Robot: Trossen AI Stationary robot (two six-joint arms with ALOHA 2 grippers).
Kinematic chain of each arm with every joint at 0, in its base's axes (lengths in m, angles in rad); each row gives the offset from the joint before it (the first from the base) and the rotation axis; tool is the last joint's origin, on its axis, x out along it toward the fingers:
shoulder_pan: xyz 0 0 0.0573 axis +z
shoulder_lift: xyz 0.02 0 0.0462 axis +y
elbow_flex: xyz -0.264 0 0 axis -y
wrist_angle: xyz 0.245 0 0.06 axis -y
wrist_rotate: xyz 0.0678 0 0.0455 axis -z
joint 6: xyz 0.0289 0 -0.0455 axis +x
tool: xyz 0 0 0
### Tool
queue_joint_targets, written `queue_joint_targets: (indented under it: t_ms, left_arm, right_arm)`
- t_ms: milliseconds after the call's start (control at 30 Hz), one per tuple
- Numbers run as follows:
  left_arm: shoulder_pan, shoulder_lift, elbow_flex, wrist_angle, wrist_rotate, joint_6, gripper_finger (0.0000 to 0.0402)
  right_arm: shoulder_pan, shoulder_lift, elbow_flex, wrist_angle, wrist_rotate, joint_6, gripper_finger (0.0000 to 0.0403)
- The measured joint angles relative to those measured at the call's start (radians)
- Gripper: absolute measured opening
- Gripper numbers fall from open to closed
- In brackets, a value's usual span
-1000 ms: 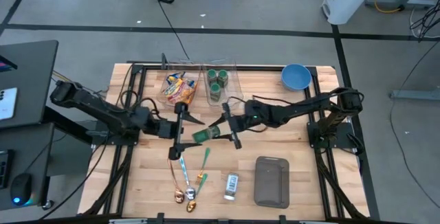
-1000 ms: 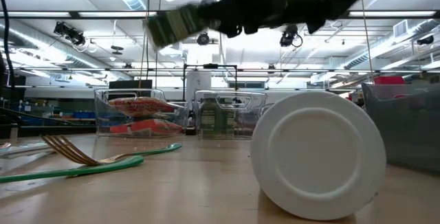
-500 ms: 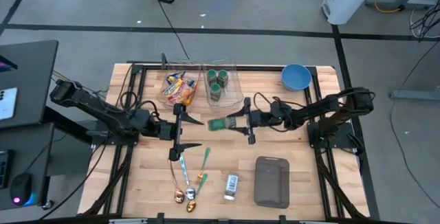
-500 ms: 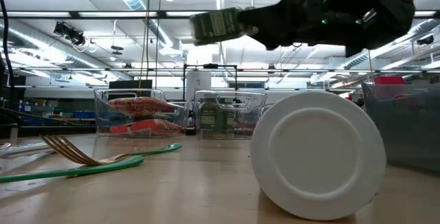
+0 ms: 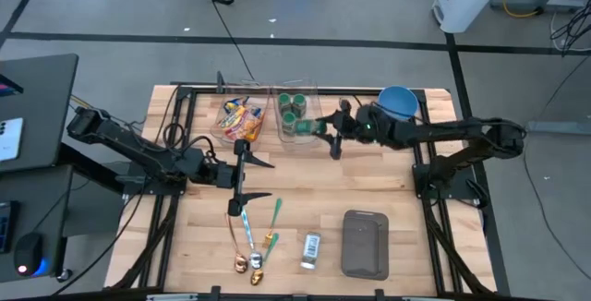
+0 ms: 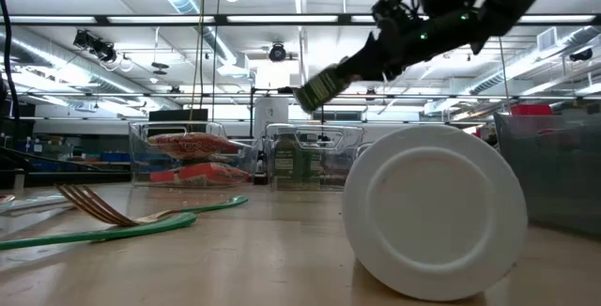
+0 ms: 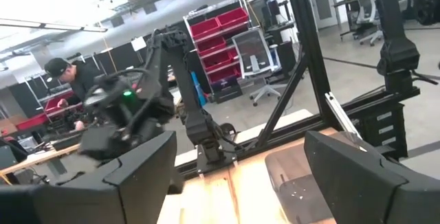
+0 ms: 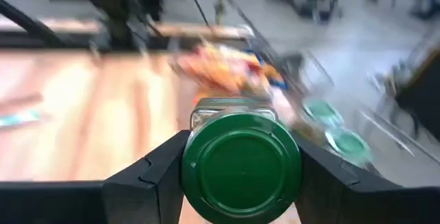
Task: Pick & Place Food Item
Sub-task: Put the green spice bottle into the right transparent bin
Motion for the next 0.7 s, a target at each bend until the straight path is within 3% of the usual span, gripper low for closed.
queue_joint_targets:
  t_ms: [333, 700]
  left_arm:
    - [0.0, 0.0, 0.0, -0.001, 0.0, -0.005, 0.0327]
    - [0.001, 0.001, 0.0, 0.0, 0.0, -0.005, 0.0327]
  right_arm:
    - [-0.141, 0.033, 0.275, -0.449, 0.02, -0.039, 0.0209]
    - [-0.188, 0.236, 0.517, -0.737, 0.013, -0.112, 0.0209]
